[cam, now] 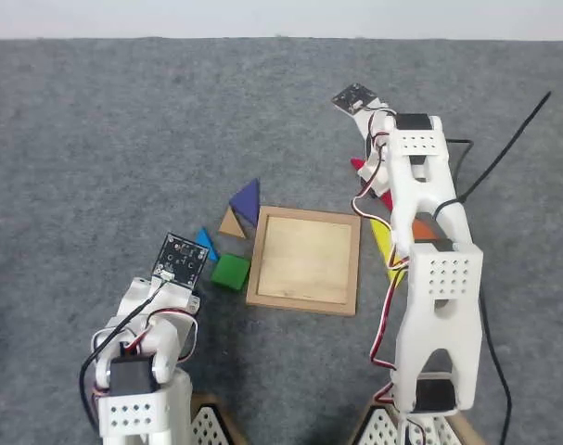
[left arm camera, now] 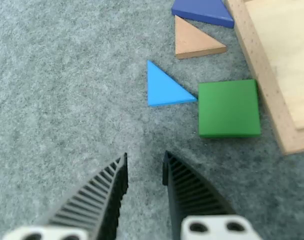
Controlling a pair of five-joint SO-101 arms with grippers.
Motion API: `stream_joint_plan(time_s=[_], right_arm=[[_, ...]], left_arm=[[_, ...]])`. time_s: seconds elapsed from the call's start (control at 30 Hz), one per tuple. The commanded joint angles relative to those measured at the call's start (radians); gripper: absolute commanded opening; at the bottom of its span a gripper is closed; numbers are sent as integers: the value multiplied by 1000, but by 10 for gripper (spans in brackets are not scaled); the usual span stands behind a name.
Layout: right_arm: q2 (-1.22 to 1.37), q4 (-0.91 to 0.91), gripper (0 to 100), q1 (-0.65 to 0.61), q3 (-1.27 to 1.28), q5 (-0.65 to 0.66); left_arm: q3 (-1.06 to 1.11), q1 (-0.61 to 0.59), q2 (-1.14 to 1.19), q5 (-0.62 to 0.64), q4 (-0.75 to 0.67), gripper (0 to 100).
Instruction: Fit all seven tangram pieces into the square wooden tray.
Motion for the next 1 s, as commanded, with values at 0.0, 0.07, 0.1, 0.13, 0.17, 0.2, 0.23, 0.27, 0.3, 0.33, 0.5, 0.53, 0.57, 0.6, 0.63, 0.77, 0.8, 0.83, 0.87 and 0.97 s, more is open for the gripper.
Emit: stream_joint_plan(time_s=[0.0, 0.07, 0.1, 0.13, 0.17, 0.2, 0.23, 0.27, 0.3, 0.33, 0.5, 0.53, 0.57, 0.6, 0.63, 0.77, 0.8, 0.83, 0.87, 0.97], right_arm=[[-38, 10, 128, -4, -17, 6], [-102, 36, 128, -27, -17, -20], [-139, 53, 128, -38, -17, -37], [-174, 73, 128, -45, -17, -46], [-208, 93, 128, -56, -17, -52], [-237, 114, 128, -68, -17, -55], [-262, 139, 128, -79, -17, -57], [-285, 162, 128, -88, -17, -57], [-306, 183, 128, -96, -17, -58], [-328, 200, 128, -107, -17, -58], [-407, 271, 131, -142, -17, -75], [-412, 271, 134, -139, -11, -77], [-407, 268, 136, -131, -11, -77], [-392, 263, 149, -116, -11, -74], [-371, 257, 179, -94, -11, -57], [-234, 257, 333, -58, -11, 51], [-202, 255, 364, -58, -12, 71], [-174, 248, 388, -56, -15, 80], [-150, 236, 400, -54, -21, 81], [-90, 191, 401, -51, -58, 68]], left_arm=[[-7, -5, -20, -9, 9, 108], [-7, -5, -20, -9, 9, 108], [-7, -5, -20, -9, 9, 108], [-7, -5, -20, -9, 9, 108], [-7, -5, -20, -9, 9, 108], [-7, -5, -20, -9, 9, 108], [-7, -5, -20, -9, 9, 108], [-7, -5, -20, -9, 9, 108], [-7, -5, -20, -9, 9, 108], [-7, -5, -20, -9, 9, 108], [-7, -5, -20, -9, 9, 108], [-7, -5, -20, -9, 9, 108], [-7, -5, -20, -9, 9, 108], [-7, -5, -20, -9, 9, 108], [-7, -5, -20, -9, 9, 108], [-7, -5, -20, -9, 9, 108], [-7, -5, -20, -9, 9, 108], [-7, -5, -20, -9, 9, 108], [-7, -5, -20, -9, 9, 108], [-7, -5, -20, -9, 9, 108]])
